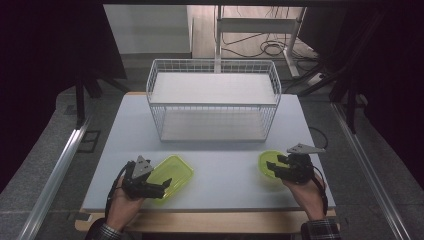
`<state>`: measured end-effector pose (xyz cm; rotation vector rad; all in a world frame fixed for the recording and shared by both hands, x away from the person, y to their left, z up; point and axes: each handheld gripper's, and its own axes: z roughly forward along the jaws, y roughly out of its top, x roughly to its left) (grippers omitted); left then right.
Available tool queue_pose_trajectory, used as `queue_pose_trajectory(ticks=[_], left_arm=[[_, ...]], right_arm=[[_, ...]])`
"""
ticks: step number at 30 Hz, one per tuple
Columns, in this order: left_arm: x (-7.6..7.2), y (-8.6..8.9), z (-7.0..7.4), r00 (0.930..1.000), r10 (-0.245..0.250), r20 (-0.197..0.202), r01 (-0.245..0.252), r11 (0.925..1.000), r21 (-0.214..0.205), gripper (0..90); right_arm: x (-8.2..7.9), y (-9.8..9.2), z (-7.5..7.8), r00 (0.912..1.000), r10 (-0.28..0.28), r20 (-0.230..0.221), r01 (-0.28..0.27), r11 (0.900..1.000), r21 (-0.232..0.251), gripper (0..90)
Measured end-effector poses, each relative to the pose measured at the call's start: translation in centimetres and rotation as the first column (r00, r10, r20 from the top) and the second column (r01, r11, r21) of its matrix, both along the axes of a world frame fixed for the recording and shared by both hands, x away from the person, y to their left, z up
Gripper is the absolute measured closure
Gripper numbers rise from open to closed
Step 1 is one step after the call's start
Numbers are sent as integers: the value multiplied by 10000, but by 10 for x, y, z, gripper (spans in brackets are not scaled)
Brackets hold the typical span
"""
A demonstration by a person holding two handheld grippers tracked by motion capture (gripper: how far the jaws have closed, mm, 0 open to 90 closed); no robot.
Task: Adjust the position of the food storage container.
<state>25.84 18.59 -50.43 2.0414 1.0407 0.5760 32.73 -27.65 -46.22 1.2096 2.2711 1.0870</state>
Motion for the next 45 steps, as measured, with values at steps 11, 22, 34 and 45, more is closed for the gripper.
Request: queue_pose_trajectory(ticks=[11, 22, 34, 45], left_arm=[[0, 0, 1, 10000, 42, 85, -42, 10000, -24, 35], [-1, 0, 2, 9999, 63, 139, -63, 10000, -11, 36], [-2, 2, 2, 9999, 92, 113, -92, 9999, -60, 36], [-3, 4, 2, 9999, 138, 4, -138, 9999, -96, 38]], right_arm=[[14, 29, 2, 9943, 1030, -288, -1040, 9940, -350, 853], [23, 55, -10, 9841, 1610, -749, -1661, 9838, -669, 889], [21, 29, -9, 9913, 1070, -763, -1122, 9914, -676, 887], [20, -6, -8, 9978, 233, -626, -274, 9975, -654, 886]])
